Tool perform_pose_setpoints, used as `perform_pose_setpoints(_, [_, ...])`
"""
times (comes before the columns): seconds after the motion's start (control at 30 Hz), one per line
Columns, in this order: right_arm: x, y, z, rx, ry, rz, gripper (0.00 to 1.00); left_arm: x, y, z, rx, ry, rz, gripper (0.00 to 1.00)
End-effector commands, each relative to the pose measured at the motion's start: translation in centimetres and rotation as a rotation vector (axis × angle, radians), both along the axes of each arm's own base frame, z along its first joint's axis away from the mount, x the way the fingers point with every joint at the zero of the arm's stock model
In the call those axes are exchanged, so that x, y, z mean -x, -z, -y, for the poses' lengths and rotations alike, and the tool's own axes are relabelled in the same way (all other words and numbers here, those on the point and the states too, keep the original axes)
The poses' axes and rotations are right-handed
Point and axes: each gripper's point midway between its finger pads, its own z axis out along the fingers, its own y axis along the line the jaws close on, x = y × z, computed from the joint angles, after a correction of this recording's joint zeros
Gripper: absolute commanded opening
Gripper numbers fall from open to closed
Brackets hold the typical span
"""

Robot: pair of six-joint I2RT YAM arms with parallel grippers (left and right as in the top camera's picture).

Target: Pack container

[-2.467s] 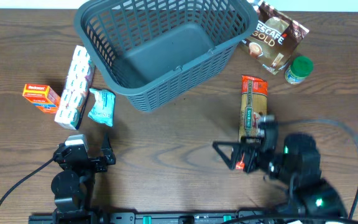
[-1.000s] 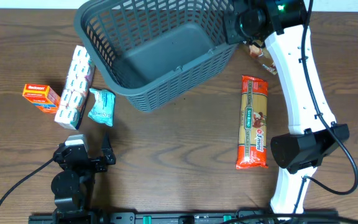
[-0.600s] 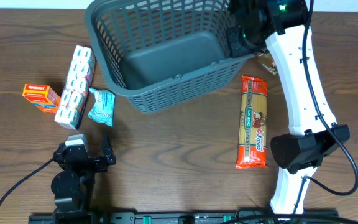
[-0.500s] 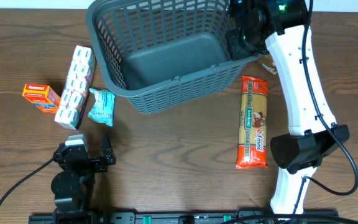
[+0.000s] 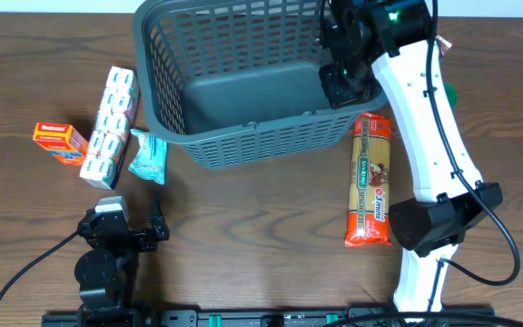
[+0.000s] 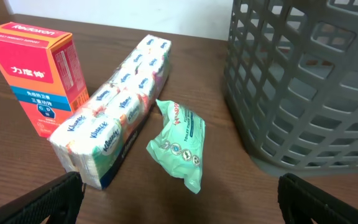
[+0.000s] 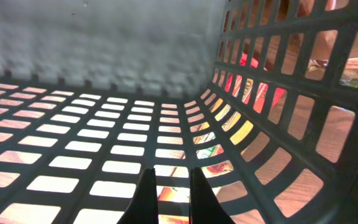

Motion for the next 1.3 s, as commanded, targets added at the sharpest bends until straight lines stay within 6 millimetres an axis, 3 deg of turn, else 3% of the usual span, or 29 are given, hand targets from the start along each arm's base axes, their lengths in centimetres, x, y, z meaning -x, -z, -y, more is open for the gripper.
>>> perform_pose_setpoints(0.0, [0.5,-1.4,-0.7,-0.01,0.003,0.036,0.01,0.0,1.1,-0.2,-0.012,-0.006,-0.023,0.99])
perform_pose_setpoints(0.5, [2.0,-1.5,-4.1,-0.048,-0.071,0.023,0.01,0.0,1.1,-0.2,-0.012,-0.006,-0.023,0.98])
perform_pose_setpoints(1.07, [2.1,-1.9,-3.7,-0.051,-0.063,0.035,0.01,0.0,1.1,-0.2,-0.012,-0.006,-0.023,0.98])
perform_pose_setpoints(1.27, [3.2,-1.5,-2.9,0.003,-0.067,0.025,0.01,0.0,1.1,-0.2,-0.012,-0.006,-0.023,0.98])
